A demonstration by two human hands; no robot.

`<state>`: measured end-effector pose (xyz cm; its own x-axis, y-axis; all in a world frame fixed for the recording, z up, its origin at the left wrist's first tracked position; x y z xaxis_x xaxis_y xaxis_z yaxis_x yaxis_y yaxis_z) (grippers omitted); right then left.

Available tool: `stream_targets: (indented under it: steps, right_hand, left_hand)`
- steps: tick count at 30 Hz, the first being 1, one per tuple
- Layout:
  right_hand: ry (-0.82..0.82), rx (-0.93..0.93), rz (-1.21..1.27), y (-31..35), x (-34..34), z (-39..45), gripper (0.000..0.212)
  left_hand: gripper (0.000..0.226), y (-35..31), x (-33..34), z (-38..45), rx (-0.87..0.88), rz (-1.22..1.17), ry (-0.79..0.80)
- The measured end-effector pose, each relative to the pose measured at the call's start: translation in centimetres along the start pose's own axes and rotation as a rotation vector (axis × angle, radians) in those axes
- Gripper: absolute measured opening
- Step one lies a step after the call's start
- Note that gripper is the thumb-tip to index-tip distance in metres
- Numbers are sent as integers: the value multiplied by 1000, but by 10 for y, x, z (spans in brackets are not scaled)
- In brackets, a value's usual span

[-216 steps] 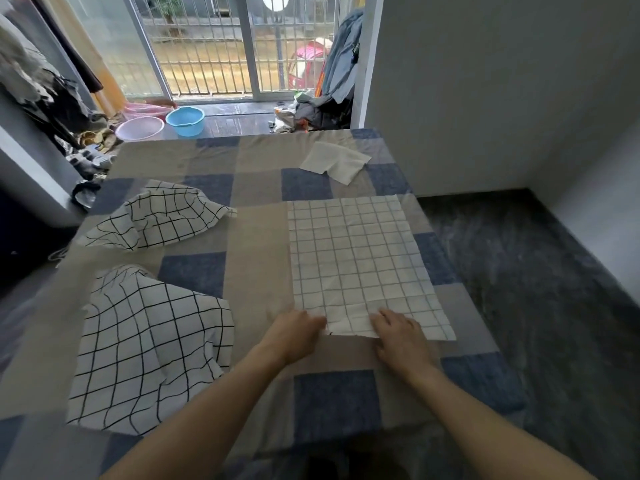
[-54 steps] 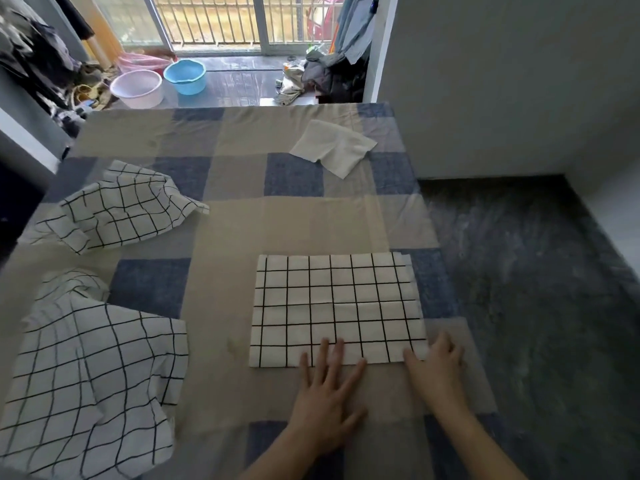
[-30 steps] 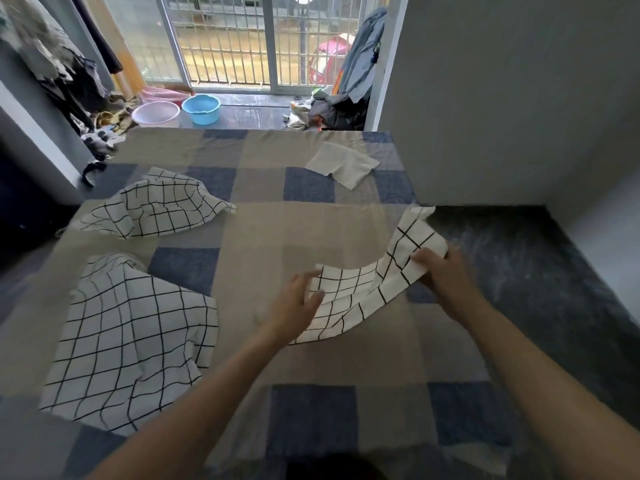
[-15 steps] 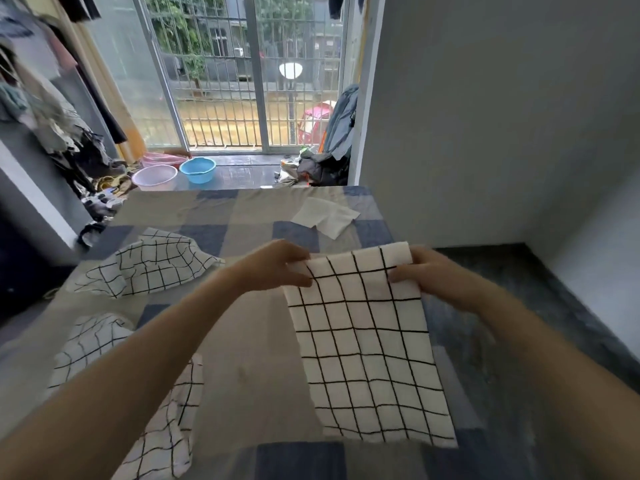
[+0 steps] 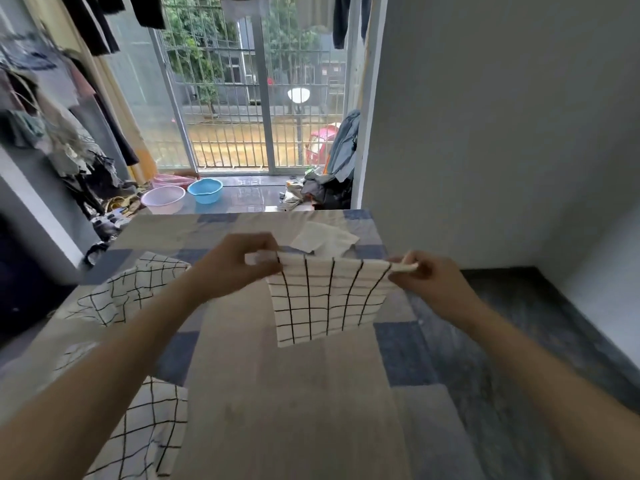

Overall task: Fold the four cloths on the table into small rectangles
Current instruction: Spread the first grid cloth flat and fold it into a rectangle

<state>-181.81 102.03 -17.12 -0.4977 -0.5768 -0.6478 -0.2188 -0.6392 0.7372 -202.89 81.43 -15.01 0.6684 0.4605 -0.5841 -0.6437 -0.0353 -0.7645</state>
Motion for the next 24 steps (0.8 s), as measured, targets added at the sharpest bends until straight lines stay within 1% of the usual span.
stream_targets:
  steps: [2,5,7,9,12,13,14,15,16,17,18,20,21,22,23,24]
  right_hand:
    - [96,37,-28,-23,27,-16,22]
    - [157,156,-21,-74,69,-51,22]
    - [236,160,-85,-100,95,-77,26]
    - [292,128,-226,-116,116,-102,22]
    - [351,40,-456,-133,134,-130,17]
    - [410,80,-474,-146,142,-138,17]
    - [493,126,-470,-157,150,-147,22]
    - [550,103,-479,-161,157,-154,24]
    - [621,90,-467,-163,165,-162,18]
    - [675,75,-455,-164,170,-168,9]
    - [725,83,-447,-165,173,-172,8]
    - [804,44,-455,-162,177,-179,22]
    - [836,16,-486,-163,179,-181,24]
    - [858,19,-520,-162,179,-182,25]
    - [875,37,-566,-164,180,-181,26]
    - [850,30,-620,-162,179,-175,27]
  left_hand:
    - [25,26,23,-26,-100,-12,88]
    - [13,65,78,-69,-223,-27,233]
    - [14,86,113,-97,-323,-64,321]
    - [16,105,146,-125,-396,-53,418]
    - [17,121,189,-161,-444,35,551]
    - [14,124,200,-170,-456,88,604]
    - [12,127,210,-178,-448,138,652]
    - [11,128,219,-186,-449,164,696]
    - [11,129,227,-192,-445,161,724]
    - [12,127,233,-196,-438,153,746]
    - [12,125,238,-199,-417,154,755]
    - [13,119,242,-201,-391,182,775]
    - [21,116,243,-201,-392,203,777]
    - [29,116,244,-200,-404,218,755]
    - [35,113,244,-196,-402,215,696]
    - [35,111,244,-190,-377,211,607]
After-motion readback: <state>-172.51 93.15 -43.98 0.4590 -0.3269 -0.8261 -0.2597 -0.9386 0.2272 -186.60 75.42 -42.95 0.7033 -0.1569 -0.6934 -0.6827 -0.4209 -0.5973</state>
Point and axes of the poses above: each hand's wrist, its own z-axis towards the middle knuckle, its own x-axis out of the palm, y = z × x, the point moved 8 cm from there along z, towards the middle knuckle, and after that the axes turned 14 degrees about -z, right-handed, at the moved point
